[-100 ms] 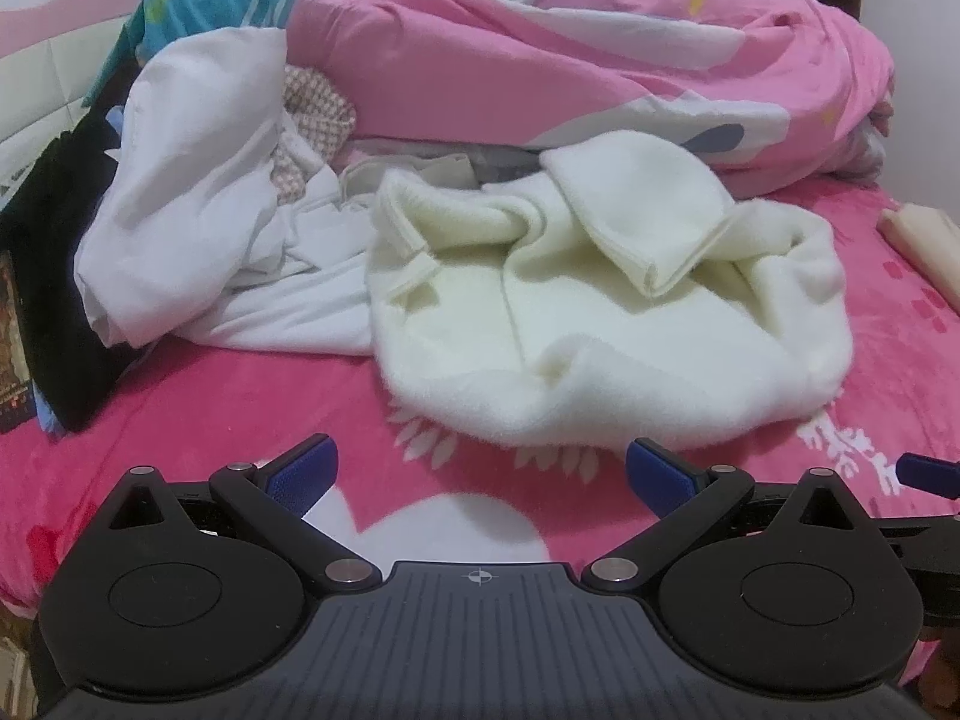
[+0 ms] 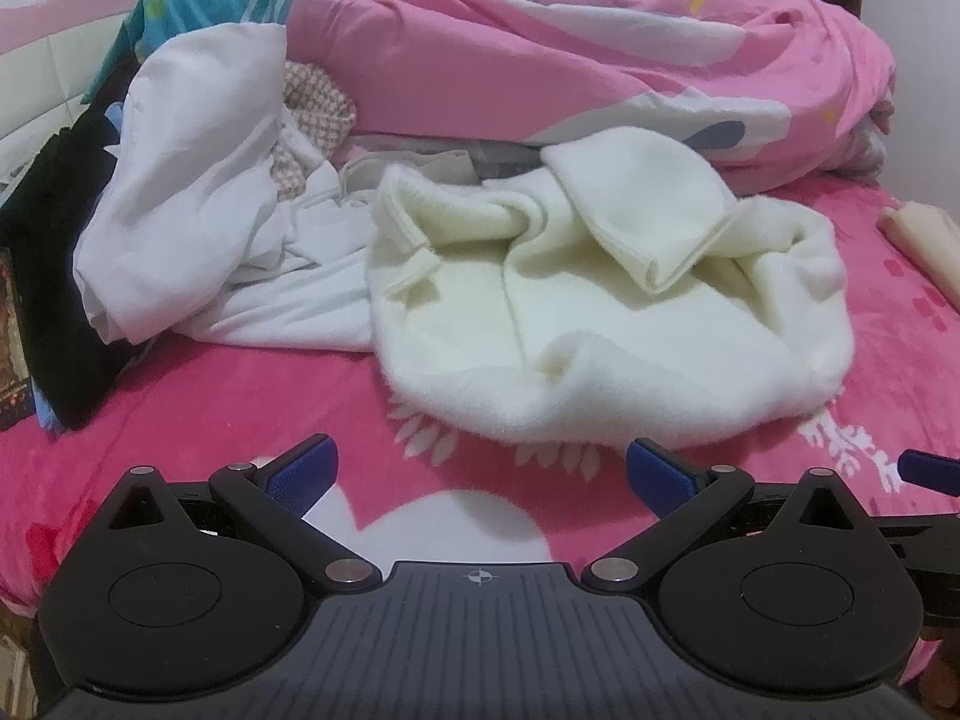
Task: Fold clothes
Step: 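Move both grippers toward the crumpled cream fleece garment on the bed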
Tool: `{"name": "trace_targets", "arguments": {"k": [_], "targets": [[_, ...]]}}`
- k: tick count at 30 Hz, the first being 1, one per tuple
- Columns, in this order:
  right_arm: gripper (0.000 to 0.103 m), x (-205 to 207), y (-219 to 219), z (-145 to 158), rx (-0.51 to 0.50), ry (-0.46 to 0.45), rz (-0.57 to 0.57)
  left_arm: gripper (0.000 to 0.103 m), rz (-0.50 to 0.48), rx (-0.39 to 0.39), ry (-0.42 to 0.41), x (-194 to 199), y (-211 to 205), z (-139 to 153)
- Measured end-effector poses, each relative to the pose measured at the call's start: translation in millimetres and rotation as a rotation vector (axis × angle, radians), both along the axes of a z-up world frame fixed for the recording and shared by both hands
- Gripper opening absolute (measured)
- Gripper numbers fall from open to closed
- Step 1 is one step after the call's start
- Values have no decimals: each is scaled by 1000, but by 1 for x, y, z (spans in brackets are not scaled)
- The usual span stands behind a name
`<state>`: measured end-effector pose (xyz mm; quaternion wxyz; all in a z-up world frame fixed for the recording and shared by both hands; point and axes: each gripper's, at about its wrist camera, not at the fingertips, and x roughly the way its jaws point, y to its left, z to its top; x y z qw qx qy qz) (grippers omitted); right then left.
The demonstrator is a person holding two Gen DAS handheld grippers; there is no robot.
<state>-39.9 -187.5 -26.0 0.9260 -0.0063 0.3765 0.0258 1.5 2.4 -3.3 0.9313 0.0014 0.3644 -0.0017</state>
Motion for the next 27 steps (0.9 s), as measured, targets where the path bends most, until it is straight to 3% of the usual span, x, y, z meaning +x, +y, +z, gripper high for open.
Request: {"name": "trace_targets", "arguments": {"k": [12,21,25,27], "targets": [[103,-1,7,6,-9,-12,-19,103,11,-66,-18,0,14,-5],[103,3,10,6,-9,1,-25,103,86,-108,-57,2,33,10],[103,7,11,5,7,-1,-24,103,106,-89,-56,5,47,26],[103,9,12,5,16,-2,-24,103,112,-35,-70,5,55,37]]}}
